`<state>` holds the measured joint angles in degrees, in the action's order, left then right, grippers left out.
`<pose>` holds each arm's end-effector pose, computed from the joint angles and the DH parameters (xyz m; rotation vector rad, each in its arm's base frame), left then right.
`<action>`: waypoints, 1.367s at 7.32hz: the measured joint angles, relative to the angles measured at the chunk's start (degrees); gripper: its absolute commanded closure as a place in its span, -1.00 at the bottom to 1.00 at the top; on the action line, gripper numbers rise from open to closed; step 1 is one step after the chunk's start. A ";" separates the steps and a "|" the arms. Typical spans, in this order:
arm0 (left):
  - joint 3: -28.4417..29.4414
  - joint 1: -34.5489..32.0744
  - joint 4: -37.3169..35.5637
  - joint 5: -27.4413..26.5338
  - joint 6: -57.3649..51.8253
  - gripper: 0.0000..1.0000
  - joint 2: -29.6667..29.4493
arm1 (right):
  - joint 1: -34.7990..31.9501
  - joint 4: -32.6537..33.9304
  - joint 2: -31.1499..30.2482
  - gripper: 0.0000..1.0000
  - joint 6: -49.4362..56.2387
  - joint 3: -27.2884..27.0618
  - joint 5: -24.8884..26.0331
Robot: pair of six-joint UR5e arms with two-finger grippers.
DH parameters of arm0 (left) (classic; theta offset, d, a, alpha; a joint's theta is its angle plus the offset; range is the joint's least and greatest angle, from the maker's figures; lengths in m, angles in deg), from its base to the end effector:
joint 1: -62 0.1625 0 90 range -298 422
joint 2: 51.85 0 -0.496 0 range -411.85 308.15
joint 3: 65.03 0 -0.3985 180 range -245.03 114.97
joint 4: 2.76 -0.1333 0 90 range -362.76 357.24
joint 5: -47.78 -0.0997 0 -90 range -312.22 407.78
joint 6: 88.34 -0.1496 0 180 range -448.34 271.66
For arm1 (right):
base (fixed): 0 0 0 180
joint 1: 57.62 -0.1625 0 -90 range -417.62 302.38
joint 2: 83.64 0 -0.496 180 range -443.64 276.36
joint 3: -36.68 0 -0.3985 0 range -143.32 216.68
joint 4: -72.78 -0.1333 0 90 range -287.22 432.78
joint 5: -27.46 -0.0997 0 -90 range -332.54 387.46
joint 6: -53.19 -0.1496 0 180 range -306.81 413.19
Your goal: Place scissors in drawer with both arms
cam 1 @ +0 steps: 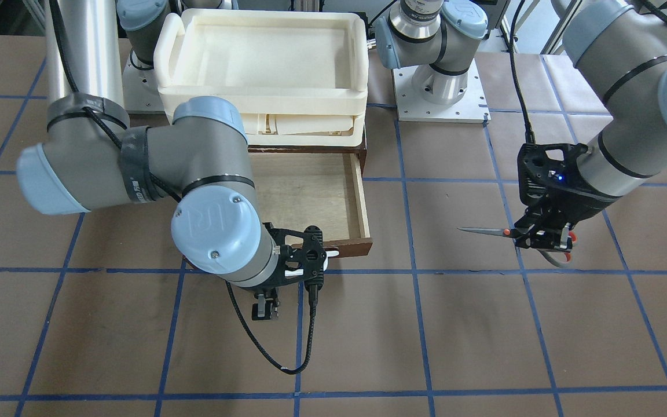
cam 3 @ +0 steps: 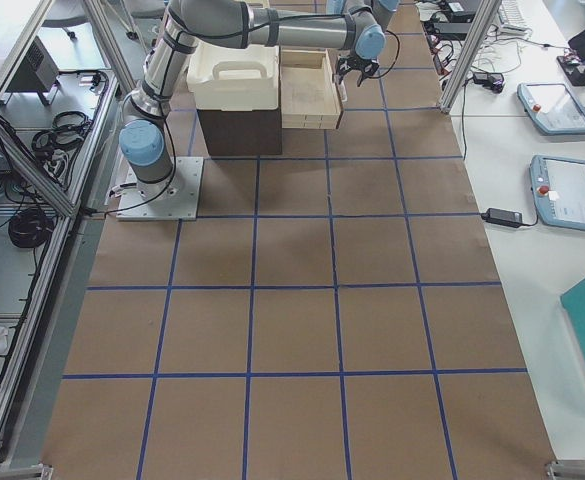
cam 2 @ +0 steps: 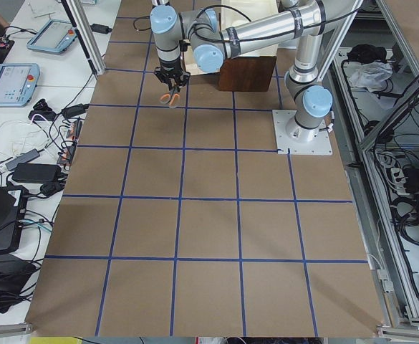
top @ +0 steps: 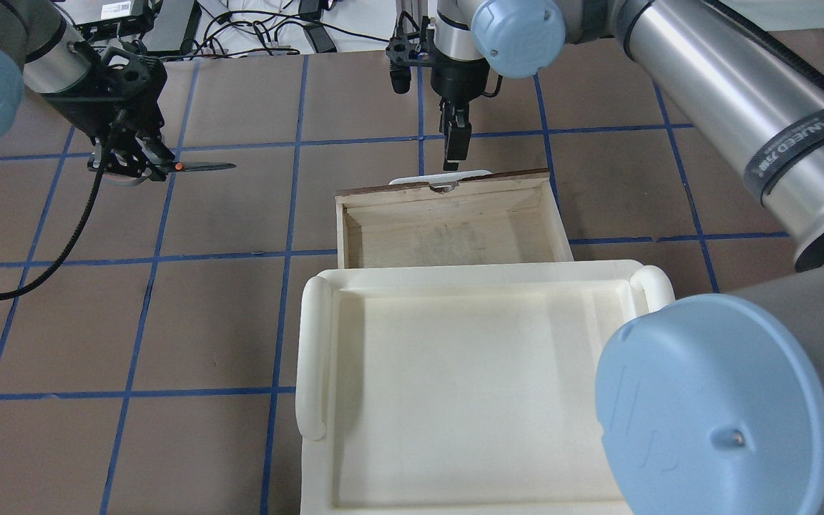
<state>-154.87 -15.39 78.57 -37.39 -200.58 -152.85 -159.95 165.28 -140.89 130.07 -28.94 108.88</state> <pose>-0.0158 -0.5979 0.4217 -2.3421 -1.9814 0.0878 0.3115 -0.6962 0.3643 -2.0708 2.1157 0.0097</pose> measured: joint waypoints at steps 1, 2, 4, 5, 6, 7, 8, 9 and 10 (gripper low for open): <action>-0.03 -1.27 0.41 -0.08 2.04 1.00 0.09 | 1.58 -0.29 -3.15 -1.00 -2.85 -0.33 0.28; -0.20 -3.67 0.94 -0.52 5.11 1.00 0.50 | 3.30 -0.79 -6.34 -1.00 -7.20 -1.21 0.70; -0.14 -11.13 1.38 -2.41 16.20 1.00 1.18 | 7.21 -1.71 -12.85 -1.00 -20.85 -4.68 3.23; 0.03 -15.08 1.28 -2.71 22.43 1.00 1.31 | 9.10 -2.80 -16.26 -1.00 -26.90 -7.26 4.71; 0.11 -19.33 0.62 -2.61 28.72 1.00 1.06 | 10.98 -4.64 -19.24 -1.00 -32.90 -9.60 5.57; 0.15 -23.61 -0.68 -2.50 34.30 1.00 0.59 | 12.83 -7.38 -21.37 -1.00 -38.29 -11.03 5.93; 0.16 -27.45 -2.94 -1.80 39.69 1.00 -0.17 | 14.68 -10.35 -22.87 -1.00 -42.31 -11.65 6.06; 0.14 -30.87 -5.60 -0.55 44.67 1.00 -1.14 | 16.14 -12.69 -23.89 -1.00 -46.09 -11.88 6.10; 0.12 -33.98 -7.33 0.23 49.44 1.00 -2.23 | 16.91 -14.29 -24.59 -1.00 -51.96 -11.95 5.98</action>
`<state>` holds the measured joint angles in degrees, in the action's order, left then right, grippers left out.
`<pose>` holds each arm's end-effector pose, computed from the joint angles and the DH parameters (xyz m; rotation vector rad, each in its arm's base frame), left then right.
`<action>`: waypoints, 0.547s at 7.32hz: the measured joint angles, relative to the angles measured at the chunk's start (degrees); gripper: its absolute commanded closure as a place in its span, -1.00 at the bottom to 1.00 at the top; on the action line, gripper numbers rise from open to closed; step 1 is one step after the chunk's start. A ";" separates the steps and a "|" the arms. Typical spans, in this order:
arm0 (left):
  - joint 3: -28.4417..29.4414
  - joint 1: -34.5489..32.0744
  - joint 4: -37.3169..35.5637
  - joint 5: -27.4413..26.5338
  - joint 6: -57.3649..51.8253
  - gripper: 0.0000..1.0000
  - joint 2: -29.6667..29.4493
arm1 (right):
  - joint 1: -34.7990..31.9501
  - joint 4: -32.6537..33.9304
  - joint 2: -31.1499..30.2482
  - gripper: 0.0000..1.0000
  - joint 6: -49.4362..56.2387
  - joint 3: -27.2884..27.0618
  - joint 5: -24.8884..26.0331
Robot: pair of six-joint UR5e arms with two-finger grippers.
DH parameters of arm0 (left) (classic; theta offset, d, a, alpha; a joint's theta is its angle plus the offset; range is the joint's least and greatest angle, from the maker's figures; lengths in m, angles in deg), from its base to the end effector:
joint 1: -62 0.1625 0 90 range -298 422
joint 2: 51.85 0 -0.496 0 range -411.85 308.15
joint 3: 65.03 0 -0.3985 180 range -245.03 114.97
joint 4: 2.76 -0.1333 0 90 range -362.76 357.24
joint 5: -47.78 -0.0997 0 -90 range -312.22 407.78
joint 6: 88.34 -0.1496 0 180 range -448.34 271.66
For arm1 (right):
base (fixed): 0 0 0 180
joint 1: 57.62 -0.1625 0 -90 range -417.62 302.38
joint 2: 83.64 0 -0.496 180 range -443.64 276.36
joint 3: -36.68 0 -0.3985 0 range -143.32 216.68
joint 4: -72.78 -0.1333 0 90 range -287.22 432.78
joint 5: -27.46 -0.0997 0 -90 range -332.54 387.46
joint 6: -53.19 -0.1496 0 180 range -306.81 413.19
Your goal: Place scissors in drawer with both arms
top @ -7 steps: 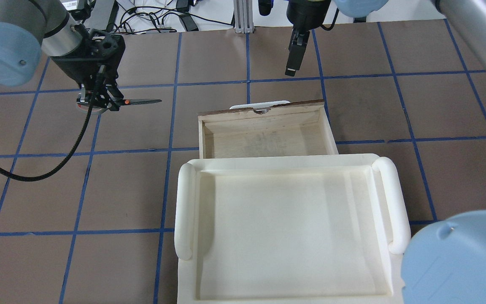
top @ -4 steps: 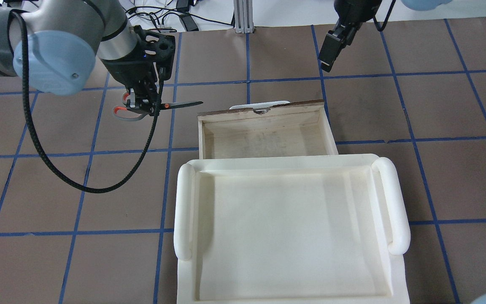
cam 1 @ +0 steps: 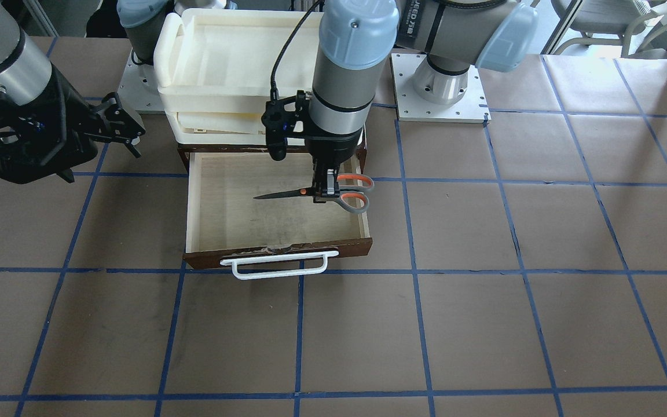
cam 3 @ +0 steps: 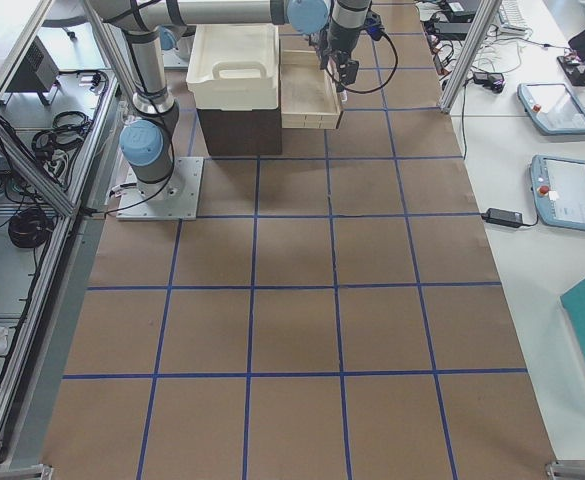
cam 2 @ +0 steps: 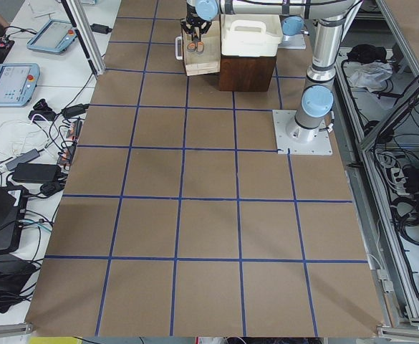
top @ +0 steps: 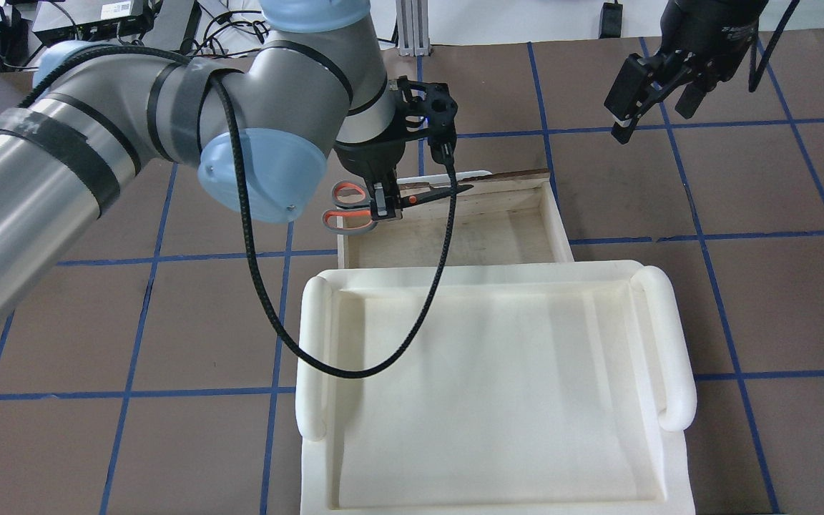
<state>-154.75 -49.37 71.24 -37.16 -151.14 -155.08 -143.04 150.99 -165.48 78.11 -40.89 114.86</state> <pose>-0.3585 -0.5141 0.4125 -2.0639 -2.2799 0.1246 0.0960 -0.5565 0.5219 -0.5357 3.0120 0.1768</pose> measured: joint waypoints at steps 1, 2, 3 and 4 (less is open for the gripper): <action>-0.03 -2.11 -1.37 0.31 4.24 1.00 -1.36 | 0.25 -0.87 -0.33 -1.00 -6.03 -0.07 -0.34; -0.17 -3.21 -2.61 0.43 6.48 1.00 -2.77 | 0.21 -1.16 -0.47 -1.00 -11.46 -0.32 -0.69; -0.50 -3.74 -3.09 0.40 7.42 1.00 -3.61 | 0.03 -1.10 -0.52 -1.00 -16.56 -0.72 -0.89; -0.90 -3.94 -3.07 0.29 7.58 1.00 -3.90 | -0.56 -0.67 -0.46 -1.00 -20.25 -0.95 -0.80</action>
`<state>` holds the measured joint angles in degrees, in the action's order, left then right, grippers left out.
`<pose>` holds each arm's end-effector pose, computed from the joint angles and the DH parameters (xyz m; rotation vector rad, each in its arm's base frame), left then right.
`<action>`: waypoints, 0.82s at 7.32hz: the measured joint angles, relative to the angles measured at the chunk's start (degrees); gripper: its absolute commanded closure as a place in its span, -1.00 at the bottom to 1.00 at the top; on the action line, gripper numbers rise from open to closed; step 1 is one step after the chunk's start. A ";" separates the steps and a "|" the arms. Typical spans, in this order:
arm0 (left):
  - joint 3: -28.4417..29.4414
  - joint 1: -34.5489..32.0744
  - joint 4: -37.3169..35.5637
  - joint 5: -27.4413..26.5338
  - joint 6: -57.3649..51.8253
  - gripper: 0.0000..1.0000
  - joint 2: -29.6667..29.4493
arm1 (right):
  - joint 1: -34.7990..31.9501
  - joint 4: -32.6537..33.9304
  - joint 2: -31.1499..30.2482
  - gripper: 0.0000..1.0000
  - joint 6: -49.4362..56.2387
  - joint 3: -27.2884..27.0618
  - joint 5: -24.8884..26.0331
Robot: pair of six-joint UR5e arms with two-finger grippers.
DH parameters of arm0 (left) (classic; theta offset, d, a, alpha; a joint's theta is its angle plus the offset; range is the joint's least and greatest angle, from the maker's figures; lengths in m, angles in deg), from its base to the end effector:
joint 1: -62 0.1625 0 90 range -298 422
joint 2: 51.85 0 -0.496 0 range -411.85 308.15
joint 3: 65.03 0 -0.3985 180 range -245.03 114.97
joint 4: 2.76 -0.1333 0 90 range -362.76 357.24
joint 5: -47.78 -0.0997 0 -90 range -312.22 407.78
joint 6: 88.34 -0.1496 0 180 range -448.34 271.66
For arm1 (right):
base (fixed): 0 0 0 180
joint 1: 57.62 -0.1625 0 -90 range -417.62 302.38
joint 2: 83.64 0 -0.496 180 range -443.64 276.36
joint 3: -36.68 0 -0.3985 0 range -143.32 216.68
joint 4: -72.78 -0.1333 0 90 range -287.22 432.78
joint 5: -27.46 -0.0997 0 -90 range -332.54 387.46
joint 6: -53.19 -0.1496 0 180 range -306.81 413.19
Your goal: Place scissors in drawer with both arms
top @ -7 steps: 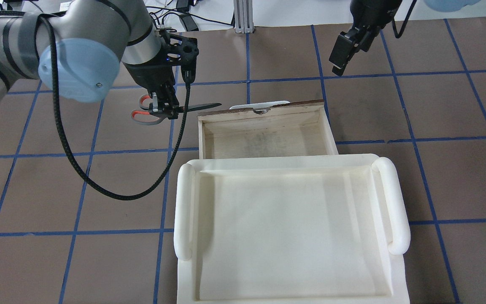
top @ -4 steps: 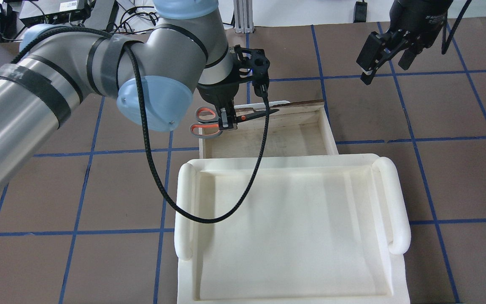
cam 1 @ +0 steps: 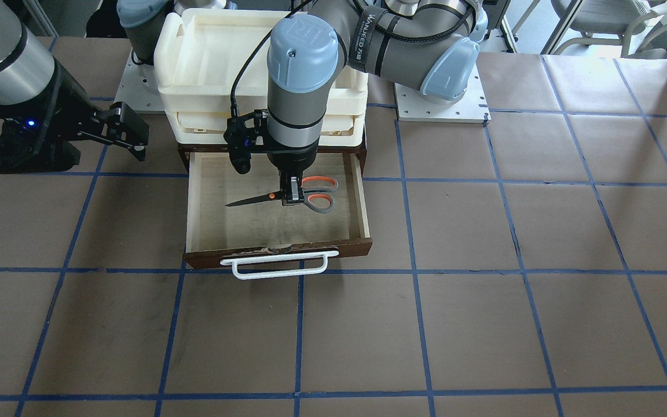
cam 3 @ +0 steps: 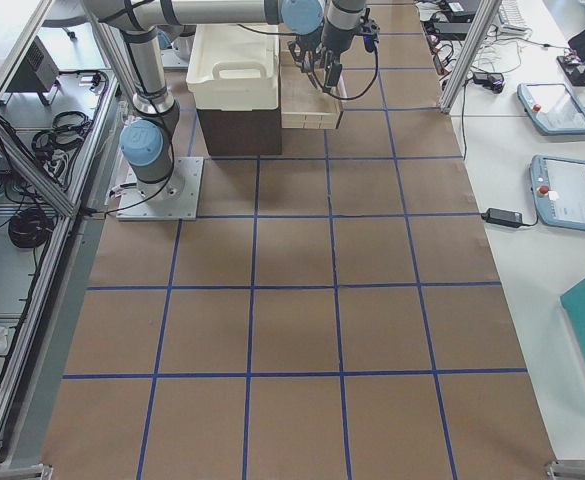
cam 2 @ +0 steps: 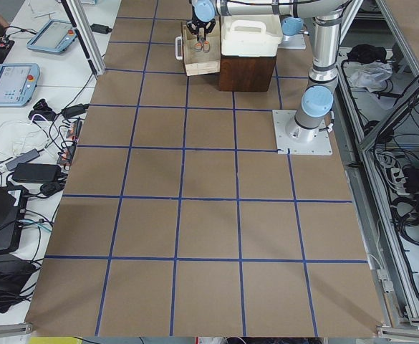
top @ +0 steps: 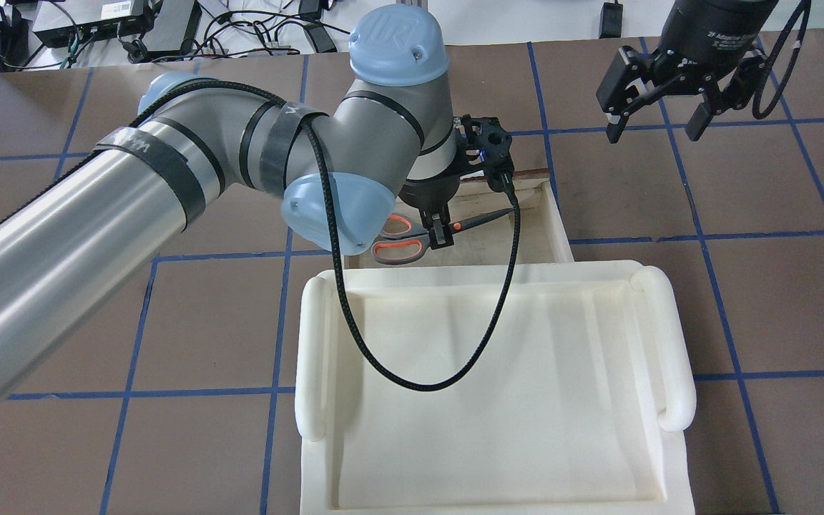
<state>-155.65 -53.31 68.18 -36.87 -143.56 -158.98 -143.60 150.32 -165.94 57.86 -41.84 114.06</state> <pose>-0.4019 -0.5054 0.3684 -1.9767 -2.3312 0.0706 0.1040 -0.5487 0.5176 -0.0105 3.0629 0.2249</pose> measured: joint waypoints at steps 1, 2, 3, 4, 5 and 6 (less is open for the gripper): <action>-0.43 -0.06 0.12 -0.05 0.00 0.99 -0.12 | -1.21 1.73 0.20 -1.00 -2.59 -0.20 0.28; -1.10 -0.07 0.15 -0.07 0.11 0.90 -0.16 | -2.34 4.77 0.44 -1.00 -4.06 -0.69 0.49; -1.89 -0.09 -0.02 -0.10 0.15 0.59 -0.18 | -2.87 7.38 0.57 -1.00 -4.59 -1.27 0.63; -2.42 -0.01 -0.27 -0.18 -0.10 0.06 -0.18 | -3.05 8.80 0.59 -1.00 -4.80 -1.58 0.74; -2.74 0.15 -0.39 -0.19 -0.29 -0.15 -0.29 | -3.11 9.39 0.58 -1.00 -4.98 -1.73 0.80; -2.92 0.21 -0.45 -0.15 -0.40 -0.33 -0.45 | -3.16 9.82 0.59 -1.00 -5.08 -1.81 0.84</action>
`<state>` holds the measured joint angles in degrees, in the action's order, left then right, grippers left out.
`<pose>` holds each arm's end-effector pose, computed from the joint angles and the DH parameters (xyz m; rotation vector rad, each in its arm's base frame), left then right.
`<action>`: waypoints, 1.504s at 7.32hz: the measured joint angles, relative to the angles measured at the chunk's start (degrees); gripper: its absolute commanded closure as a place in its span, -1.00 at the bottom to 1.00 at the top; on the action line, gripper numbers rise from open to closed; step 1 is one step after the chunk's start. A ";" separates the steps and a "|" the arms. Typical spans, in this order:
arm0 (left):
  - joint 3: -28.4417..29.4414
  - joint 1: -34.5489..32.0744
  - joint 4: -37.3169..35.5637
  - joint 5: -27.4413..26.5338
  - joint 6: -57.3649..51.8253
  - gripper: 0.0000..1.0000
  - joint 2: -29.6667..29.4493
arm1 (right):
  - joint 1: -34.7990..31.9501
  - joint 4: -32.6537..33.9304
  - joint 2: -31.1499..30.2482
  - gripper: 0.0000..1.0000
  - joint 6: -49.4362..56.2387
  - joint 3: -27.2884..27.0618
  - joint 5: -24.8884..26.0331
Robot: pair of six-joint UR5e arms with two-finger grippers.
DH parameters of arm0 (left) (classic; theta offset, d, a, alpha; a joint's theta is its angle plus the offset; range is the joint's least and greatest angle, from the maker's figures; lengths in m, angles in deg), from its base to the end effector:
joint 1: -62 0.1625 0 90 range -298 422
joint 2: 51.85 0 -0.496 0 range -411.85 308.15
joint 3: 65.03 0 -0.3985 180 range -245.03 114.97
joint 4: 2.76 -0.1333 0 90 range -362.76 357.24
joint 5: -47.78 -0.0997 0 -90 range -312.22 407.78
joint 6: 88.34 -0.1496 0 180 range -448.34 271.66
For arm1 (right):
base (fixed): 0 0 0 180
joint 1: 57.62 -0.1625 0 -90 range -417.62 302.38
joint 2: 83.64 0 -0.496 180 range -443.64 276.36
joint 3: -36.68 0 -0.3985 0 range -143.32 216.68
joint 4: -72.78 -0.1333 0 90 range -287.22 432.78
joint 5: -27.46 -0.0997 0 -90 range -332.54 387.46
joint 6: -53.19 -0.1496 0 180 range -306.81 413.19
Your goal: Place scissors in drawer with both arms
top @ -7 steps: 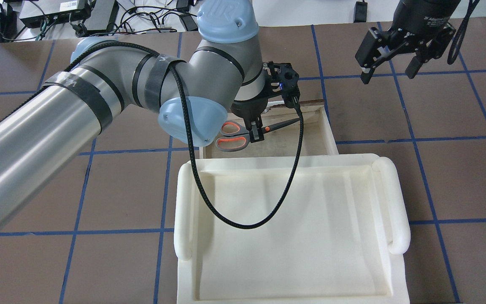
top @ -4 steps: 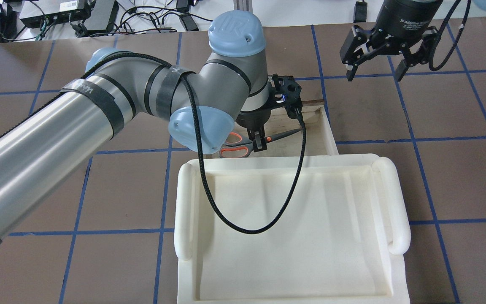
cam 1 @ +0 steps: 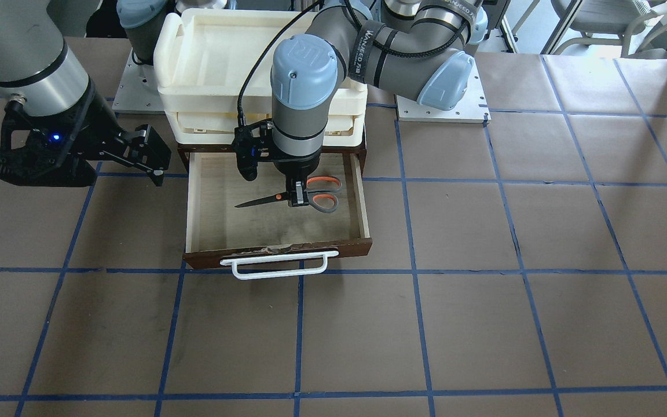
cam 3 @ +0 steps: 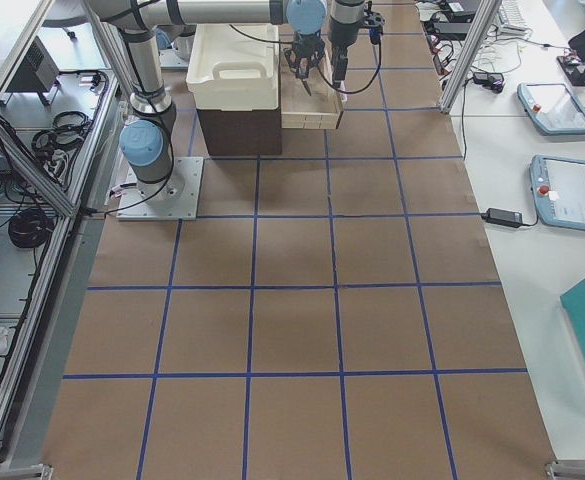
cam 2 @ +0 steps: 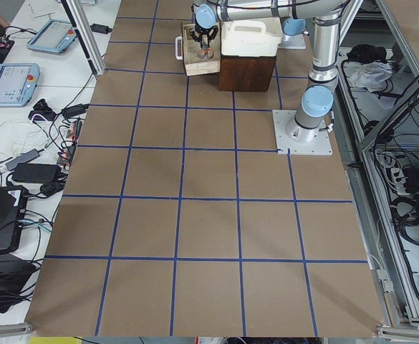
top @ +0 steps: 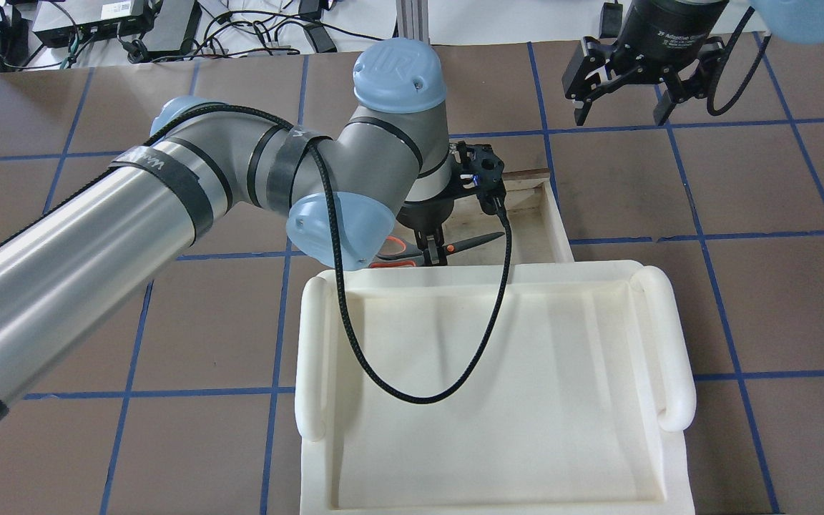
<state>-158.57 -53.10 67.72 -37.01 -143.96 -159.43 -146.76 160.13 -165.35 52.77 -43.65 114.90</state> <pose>-0.3948 -0.4965 0.3400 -1.9714 -2.3227 -0.0046 0.1315 -0.5683 0.5113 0.0354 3.0964 0.0341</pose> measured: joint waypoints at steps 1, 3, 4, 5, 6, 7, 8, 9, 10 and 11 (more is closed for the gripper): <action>0.12 0.06 -0.03 -0.09 -0.07 -0.35 0.02 | -0.04 0.39 0.03 -1.00 0.00 -0.05 0.01; 1.69 0.82 0.21 -0.30 -0.01 -0.35 1.61 | -0.07 0.95 -0.07 -1.00 -0.06 -0.51 0.04; 4.41 2.46 1.30 0.03 -0.08 -0.54 2.64 | -0.07 1.51 -0.09 -1.00 -0.09 -0.73 0.08; 7.06 4.85 3.55 0.42 0.25 -0.55 3.77 | -0.07 1.88 -0.11 -1.00 -0.12 -0.83 0.09; 8.69 8.08 6.42 0.45 1.75 -0.57 5.48 | -0.09 2.06 -0.14 -1.00 -0.19 -0.86 0.10; 9.47 12.05 8.54 0.61 3.97 -0.65 7.43 | -0.20 2.15 -0.17 -1.00 -0.33 -0.88 0.13; 9.78 15.70 10.36 0.59 5.99 -0.66 9.46 | -0.38 2.21 -0.18 -1.00 -0.49 -0.88 0.56; 9.90 18.02 12.41 -0.27 8.50 -0.72 11.57 | -0.62 2.53 -0.13 -1.00 -0.53 -0.88 1.42; 9.91 19.22 14.09 -1.32 13.96 -0.75 13.49 | -0.83 3.08 -0.05 -1.00 -0.48 -0.88 1.96; 9.82 19.85 15.40 -2.30 20.75 -0.76 14.84 | -0.96 3.36 -0.01 -1.00 -0.42 -0.91 2.16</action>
<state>-148.74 -33.24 83.13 -39.32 -123.21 -144.59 -147.72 163.49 -165.37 52.36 -44.56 117.06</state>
